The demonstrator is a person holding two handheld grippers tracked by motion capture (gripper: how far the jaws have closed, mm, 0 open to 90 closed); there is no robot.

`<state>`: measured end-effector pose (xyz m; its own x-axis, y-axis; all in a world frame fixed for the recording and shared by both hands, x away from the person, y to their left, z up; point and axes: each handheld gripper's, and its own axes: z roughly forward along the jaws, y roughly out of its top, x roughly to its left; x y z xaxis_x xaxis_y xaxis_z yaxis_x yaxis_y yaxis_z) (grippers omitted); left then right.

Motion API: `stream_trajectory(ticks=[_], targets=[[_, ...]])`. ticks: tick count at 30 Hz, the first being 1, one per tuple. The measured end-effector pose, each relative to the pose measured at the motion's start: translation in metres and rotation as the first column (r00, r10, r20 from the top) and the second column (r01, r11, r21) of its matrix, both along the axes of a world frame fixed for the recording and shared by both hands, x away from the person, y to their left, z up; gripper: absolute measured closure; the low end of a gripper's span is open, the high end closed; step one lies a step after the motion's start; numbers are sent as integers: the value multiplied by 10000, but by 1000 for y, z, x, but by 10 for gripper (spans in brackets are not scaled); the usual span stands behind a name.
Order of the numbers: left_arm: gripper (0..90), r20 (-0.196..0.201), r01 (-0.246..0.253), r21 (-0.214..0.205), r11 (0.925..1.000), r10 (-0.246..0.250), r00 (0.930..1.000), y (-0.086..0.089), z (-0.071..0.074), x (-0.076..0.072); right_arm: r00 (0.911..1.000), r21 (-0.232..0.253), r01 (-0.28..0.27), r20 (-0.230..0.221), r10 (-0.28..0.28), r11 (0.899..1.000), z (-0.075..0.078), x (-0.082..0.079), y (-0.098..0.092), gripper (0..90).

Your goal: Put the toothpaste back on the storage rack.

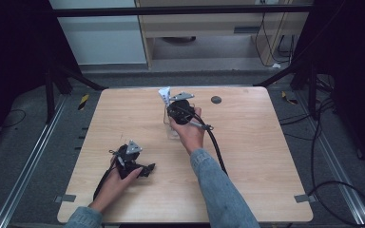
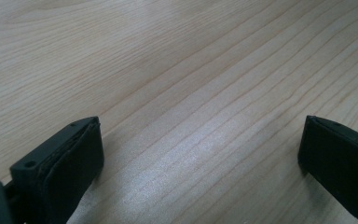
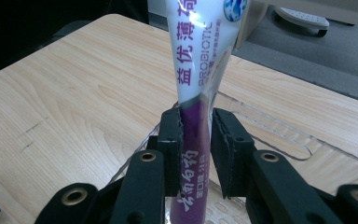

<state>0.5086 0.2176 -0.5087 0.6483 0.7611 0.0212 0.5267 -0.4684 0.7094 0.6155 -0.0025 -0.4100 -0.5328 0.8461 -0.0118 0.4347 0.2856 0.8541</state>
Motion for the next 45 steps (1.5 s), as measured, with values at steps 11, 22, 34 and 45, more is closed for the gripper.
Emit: stream_trajectory(ticks=[11, 22, 34, 45], targets=[[0, 1, -2, -2, 10000, 2, 10000, 0, 0, 0, 10000, -13, 71, 30, -71, 10000, 2, -6, -11, 739], [0, 3, 0, -3, 10000, 0, 10000, 0, 0, 0, 9998, -84, 157, 108, -157, 9998, 12, -12, -21, 737], [0, 1, -2, -5, 10000, 2, 10000, 0, 0, 0, 9998, -132, 175, 81, -174, 9998, 20, -19, -33, 709], [0, 0, -1, -5, 10000, 1, 10000, 0, 0, 0, 9997, 8, 245, 12, -245, 9997, 27, -24, -45, 565]])
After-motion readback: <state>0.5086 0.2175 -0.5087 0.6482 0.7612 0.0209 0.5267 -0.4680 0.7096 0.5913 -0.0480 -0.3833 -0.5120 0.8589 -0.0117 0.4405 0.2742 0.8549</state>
